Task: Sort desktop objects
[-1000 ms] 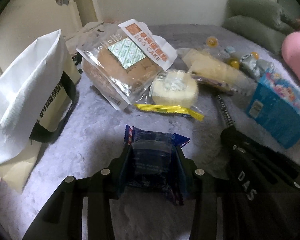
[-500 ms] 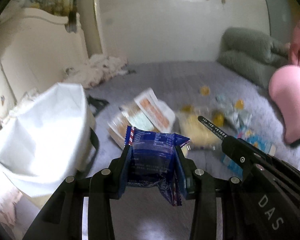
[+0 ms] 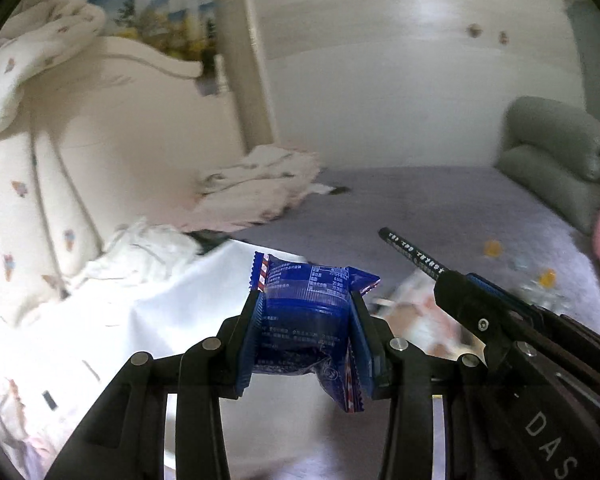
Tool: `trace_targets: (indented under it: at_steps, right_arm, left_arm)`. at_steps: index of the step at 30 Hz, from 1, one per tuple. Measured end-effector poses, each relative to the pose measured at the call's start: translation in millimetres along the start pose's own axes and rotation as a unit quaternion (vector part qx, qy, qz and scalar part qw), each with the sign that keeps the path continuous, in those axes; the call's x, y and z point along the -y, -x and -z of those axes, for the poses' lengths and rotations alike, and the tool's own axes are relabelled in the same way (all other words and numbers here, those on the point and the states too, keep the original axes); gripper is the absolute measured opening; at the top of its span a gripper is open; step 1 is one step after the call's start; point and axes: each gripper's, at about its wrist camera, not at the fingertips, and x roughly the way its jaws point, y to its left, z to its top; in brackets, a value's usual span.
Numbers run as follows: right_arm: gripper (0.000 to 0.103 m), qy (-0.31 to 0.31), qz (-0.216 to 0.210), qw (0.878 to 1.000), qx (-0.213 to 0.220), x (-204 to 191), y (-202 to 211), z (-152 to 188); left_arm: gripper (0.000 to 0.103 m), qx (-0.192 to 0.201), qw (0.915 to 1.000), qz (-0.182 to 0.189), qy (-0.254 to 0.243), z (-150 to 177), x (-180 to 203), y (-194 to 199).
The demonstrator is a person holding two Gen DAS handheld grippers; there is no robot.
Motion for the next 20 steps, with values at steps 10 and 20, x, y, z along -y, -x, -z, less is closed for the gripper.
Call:
trace_targets:
  at_steps: [10, 20]
  right_arm:
    - [0.012, 0.03, -0.045, 0.983, -0.177, -93.6, -154.7, 4.8]
    - [0.012, 0.055, 0.032, 0.935, -0.348, -87.8, -259.6, 107.7]
  left_arm:
    - [0.041, -0.199, 0.9739, -0.047, 0.1, 38.4, -123.7, -106.4]
    - [0.041, -0.236, 0.9696, -0.007, 0.066, 159.5, -133.5, -158.5]
